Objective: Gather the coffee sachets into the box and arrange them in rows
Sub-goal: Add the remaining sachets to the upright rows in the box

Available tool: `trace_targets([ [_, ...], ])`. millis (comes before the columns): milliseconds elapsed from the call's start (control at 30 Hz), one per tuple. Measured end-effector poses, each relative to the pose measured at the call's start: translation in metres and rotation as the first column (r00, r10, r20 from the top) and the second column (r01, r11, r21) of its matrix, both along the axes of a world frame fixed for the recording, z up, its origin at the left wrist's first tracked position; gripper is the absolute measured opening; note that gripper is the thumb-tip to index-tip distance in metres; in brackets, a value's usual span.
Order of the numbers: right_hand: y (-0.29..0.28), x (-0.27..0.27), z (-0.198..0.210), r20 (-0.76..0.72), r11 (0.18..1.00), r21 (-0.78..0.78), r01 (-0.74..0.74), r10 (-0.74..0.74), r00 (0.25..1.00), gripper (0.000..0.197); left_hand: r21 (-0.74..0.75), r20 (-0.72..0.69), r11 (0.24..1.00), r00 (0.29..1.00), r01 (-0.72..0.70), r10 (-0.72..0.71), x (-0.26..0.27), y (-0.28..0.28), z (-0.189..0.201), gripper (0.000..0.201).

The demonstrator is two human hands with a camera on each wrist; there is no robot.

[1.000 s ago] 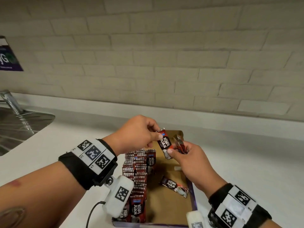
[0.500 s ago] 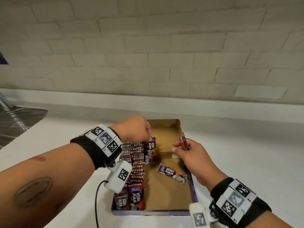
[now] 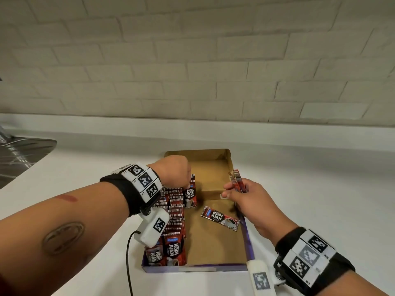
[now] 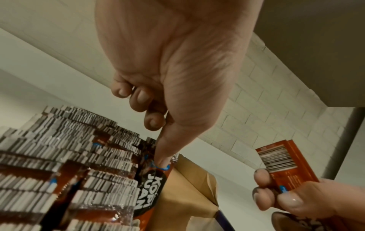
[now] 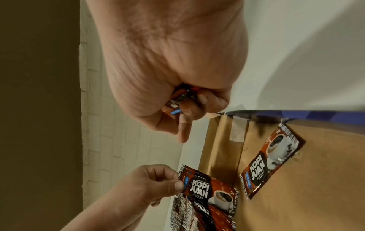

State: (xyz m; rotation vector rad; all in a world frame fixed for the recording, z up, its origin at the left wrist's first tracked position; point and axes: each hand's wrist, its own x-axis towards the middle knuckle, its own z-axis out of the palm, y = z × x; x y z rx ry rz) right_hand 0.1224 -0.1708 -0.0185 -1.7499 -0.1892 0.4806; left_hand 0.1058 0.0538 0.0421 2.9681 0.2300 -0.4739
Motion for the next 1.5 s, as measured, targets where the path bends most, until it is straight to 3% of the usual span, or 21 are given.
trace_targets([
  [167, 0.000, -0.001, 0.003, -0.050, 1.000, 0.023, -0.021, 0.022, 0.999, 0.019, -0.028, 0.040, 0.999, 0.999, -0.026, 0.027, 0.000, 0.001, 0.004, 0.003],
  [433, 0.003, -0.005, 0.007, -0.169, 0.982, 0.154, -0.106, 0.132, 0.977, 0.039, -0.028, 0.077, 0.999, 0.996, -0.035, 0.037, 0.003, 0.007, 0.006, 0.009],
  [633, 0.001, -0.005, 0.004, -0.197, 0.947, 0.260, -0.188, 0.243, 0.950, 0.030, -0.084, 0.211, 0.996, 0.977, -0.025, 0.043, 0.001, 0.004, 0.019, 0.006],
  [700, 0.002, -0.007, 0.006, -0.206, 0.935, 0.298, -0.194, 0.261, 0.943, 0.027, -0.183, 0.242, 0.983, 0.970, 0.016, 0.030, -0.004, -0.004, 0.027, 0.011],
  [800, 0.005, -0.009, 0.008, -0.188, 0.928, 0.309, -0.207, 0.273, 0.943, 0.028, -0.423, 0.196, 0.903, 0.981, 0.078, 0.007, -0.013, -0.019, 0.036, 0.025],
  [867, 0.007, -0.010, 0.008, -0.174, 0.929, 0.313, -0.196, 0.259, 0.950, 0.029, -0.438, 0.181, 0.894, 0.983, 0.098, -0.019, -0.015, -0.025, 0.036, 0.034],
  [967, 0.007, -0.012, 0.008, -0.177, 0.933, 0.315, -0.174, 0.238, 0.955, 0.026, -0.347, 0.215, 0.934, 0.977, 0.082, -0.006, -0.015, -0.027, 0.030, 0.021],
  [1067, 0.009, -0.014, 0.010, -0.164, 0.953, 0.268, -0.143, 0.191, 0.968, 0.023, -0.352, 0.229, 0.934, 0.973, 0.065, 0.019, -0.016, -0.026, 0.025, 0.019],
  [1233, 0.010, -0.005, 0.007, -0.195, 0.981, 0.176, 0.076, -0.041, 0.980, 0.028, -0.455, 0.409, 0.889, 0.898, 0.048, 0.161, -0.018, -0.025, 0.025, 0.014],
  [1300, 0.010, -0.003, 0.009, -0.269, 0.970, 0.214, 0.116, -0.056, 0.961, 0.034, -0.479, 0.453, 0.874, 0.875, 0.077, 0.172, -0.020, -0.028, 0.027, 0.010],
  [1400, 0.012, -0.003, 0.018, -0.364, 0.932, 0.346, 0.108, 0.027, 0.931, 0.038, -0.450, 0.443, 0.881, 0.893, 0.146, 0.078, -0.028, -0.038, 0.025, 0.008],
  [1500, 0.015, -0.003, 0.023, -0.327, 0.923, 0.372, 0.100, 0.029, 0.944, 0.019, -0.426, 0.345, 0.875, 0.935, 0.230, -0.078, -0.037, -0.044, 0.022, 0.008],
])
